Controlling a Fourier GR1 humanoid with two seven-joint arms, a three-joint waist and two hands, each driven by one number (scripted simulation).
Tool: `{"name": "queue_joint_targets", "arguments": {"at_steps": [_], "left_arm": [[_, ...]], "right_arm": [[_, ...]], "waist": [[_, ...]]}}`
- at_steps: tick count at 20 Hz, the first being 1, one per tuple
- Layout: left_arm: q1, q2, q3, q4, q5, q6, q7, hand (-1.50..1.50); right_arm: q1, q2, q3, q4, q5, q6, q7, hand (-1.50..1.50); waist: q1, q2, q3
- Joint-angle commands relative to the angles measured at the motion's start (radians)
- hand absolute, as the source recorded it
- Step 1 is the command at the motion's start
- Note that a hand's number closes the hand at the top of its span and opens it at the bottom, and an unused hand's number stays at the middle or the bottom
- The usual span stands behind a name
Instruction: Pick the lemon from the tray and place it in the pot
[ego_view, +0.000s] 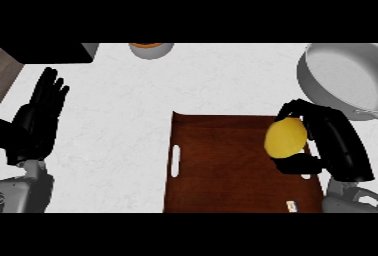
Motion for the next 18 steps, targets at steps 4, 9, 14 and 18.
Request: {"name": "queue_joint_targets", "arguments": {"at_steps": [4,9,14,18], "left_arm": [[-0.007,-0.019,-0.019,-0.004,-0.018,0.004,-0.002,0.0],[0.017,-0.018,-0.016,-0.033,-0.014,-0.013,0.005,0.0],[-0.029,-0.037,-0.02,0.066,-0.035,-0.011,-0.032,0.0],[-0.006,-0.046,-0.023,0.032,-0.046,-0.005,-0.036,0.0]], "right_arm": [[-0.09,-0.052,-0.227,-0.071,-0.099,-0.056,0.045,1.5],[-0.198,-0.16,-0.387,0.14,-0.189,-0.081,-0.003,1.5],[-0.315,-0.265,-0.468,0.333,-0.276,-0.068,-0.03,1.5],[-0.323,-0.304,-0.498,0.514,-0.318,-0.099,-0.129,1.5]], "waist": [[0.012,0.005,0.0],[0.022,0.007,0.0],[0.02,0.008,0.0],[0.022,0.007,0.0]]}}
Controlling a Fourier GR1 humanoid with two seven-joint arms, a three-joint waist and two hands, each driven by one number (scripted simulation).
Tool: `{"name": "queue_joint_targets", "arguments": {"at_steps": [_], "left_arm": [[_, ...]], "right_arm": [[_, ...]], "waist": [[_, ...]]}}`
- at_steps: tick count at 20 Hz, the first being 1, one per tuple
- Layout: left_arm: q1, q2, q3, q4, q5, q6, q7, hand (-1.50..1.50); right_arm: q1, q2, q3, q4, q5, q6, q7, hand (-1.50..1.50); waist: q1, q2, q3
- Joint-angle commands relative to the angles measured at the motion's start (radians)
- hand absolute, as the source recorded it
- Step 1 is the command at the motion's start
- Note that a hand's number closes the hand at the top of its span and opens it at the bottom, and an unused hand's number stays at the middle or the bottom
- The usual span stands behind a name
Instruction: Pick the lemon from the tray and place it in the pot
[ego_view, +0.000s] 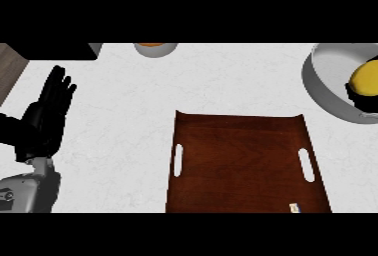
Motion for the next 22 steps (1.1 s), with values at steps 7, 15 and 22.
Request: {"name": "queue_joint_targets", "arguments": {"at_steps": [7,15,22], "left_arm": [[-0.017,-0.003,0.007,0.003,0.011,-0.014,0.002,0.0],[0.011,-0.056,-0.054,-0.026,-0.033,0.015,-0.009,0.0],[-0.023,-0.015,-0.018,-0.015,0.002,-0.027,-0.008,0.0]], "right_arm": [[-0.078,-0.119,0.015,0.39,0.184,-0.295,-0.229,1.5],[-0.214,-0.261,-0.046,0.878,0.272,-0.532,-0.381,1.5],[-0.296,-0.281,-0.097,1.154,0.237,-0.52,-0.415,1.5]], "waist": [[0.024,0.011,0.0],[0.041,0.015,0.003],[0.062,0.025,0.005]]}}
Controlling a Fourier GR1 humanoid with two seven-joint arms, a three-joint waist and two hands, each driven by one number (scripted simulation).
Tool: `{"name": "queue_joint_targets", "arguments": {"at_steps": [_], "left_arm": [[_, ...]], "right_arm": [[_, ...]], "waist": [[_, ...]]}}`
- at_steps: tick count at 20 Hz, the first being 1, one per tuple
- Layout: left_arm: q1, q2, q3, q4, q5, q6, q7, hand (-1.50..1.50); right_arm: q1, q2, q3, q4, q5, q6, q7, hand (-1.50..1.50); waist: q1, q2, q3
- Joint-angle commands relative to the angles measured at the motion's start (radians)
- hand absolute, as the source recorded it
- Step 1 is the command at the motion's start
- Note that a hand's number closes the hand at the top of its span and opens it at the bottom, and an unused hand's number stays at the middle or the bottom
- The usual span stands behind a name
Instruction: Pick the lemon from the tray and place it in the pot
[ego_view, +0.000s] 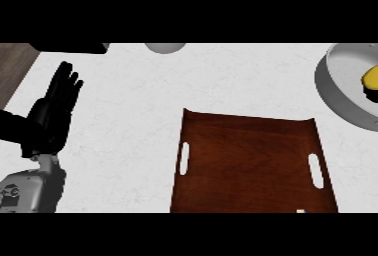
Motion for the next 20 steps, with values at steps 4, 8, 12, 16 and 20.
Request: {"name": "queue_joint_targets", "arguments": {"at_steps": [4,8,12,16,20], "left_arm": [[-0.049,-0.02,-0.014,0.033,-0.015,0.019,0.01,0.0],[-0.012,-0.01,-0.001,0.002,-0.003,0.01,0.012,0.0],[-0.031,-0.003,0.006,0.035,0.006,-0.006,0.002,0.0],[-0.021,0.037,0.049,0.024,0.036,-0.031,0.01,0.0],[-0.016,0.021,0.023,-0.006,0.026,-0.024,0.027,0.0]], "right_arm": [[-0.068,-0.004,-0.064,0.214,-0.068,0.09,-0.056,-1.5],[-0.065,-0.016,-0.107,0.265,-0.131,0.214,-0.174,-1.5],[-0.124,0.002,-0.22,0.267,-0.256,0.254,-0.228,-1.5],[-0.108,-0.087,-0.309,0.29,-0.351,0.379,-0.285,-1.5],[-0.088,-0.157,-0.36,0.321,-0.407,0.481,-0.289,-1.5]], "waist": [[0.009,0.013,0.003],[0.01,0.005,0.004],[0.007,0.009,0.004],[-0.001,0.005,0.003],[-0.005,0.002,0.003]]}}
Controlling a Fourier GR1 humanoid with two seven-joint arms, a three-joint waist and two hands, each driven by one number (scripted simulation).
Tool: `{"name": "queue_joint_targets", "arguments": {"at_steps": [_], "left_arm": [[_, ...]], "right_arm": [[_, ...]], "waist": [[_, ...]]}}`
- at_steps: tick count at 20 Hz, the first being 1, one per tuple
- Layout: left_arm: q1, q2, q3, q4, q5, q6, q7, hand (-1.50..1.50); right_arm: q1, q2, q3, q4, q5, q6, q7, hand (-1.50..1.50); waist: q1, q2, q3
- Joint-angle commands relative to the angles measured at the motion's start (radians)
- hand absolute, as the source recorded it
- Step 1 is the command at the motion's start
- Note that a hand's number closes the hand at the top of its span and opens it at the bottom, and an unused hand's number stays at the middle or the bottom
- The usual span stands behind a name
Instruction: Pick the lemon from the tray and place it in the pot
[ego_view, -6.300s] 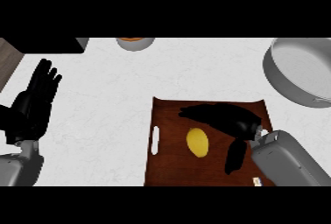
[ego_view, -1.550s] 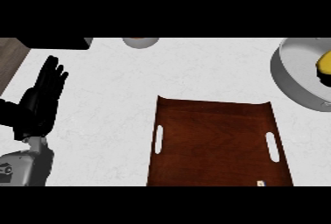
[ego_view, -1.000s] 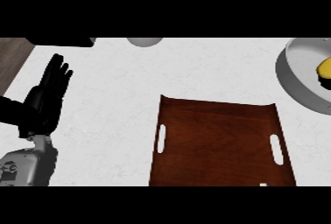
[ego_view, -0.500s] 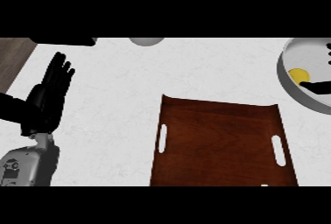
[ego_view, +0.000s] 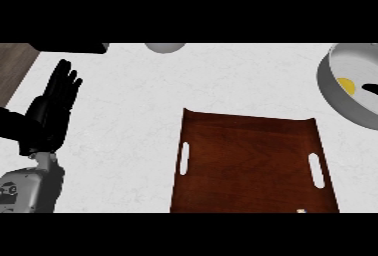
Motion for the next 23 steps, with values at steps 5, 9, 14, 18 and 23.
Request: {"name": "queue_joint_targets", "arguments": {"at_steps": [5,9,14,18,23], "left_arm": [[-0.017,0.007,0.018,0.007,0.012,-0.003,0.005,0.0],[0.033,-0.003,0.015,0.015,0.004,-0.006,-0.031,0.0],[-0.004,-0.017,-0.008,0.002,-0.009,0.012,0.005,0.0],[0.012,-0.026,-0.012,-0.002,-0.017,0.022,0.004,0.0],[-0.007,-0.031,-0.015,0.005,-0.022,0.028,0.008,0.0]], "right_arm": [[0.061,-0.158,-0.08,0.047,-0.086,0.193,-0.02,-1.5],[0.118,-0.227,-0.091,0.054,-0.102,0.28,-0.039,-1.5],[0.134,-0.268,-0.09,0.057,-0.102,0.33,-0.034,-1.5],[0.207,-0.286,-0.098,0.063,-0.113,0.385,-0.09,-1.5],[0.218,-0.248,-0.081,0.058,-0.1,0.357,-0.114,-1.5]], "waist": [[-0.005,0.003,0.001],[-0.009,0.0,0.001],[-0.004,0.003,0.003],[-0.013,-0.001,0.003],[-0.004,0.001,0.003]]}}
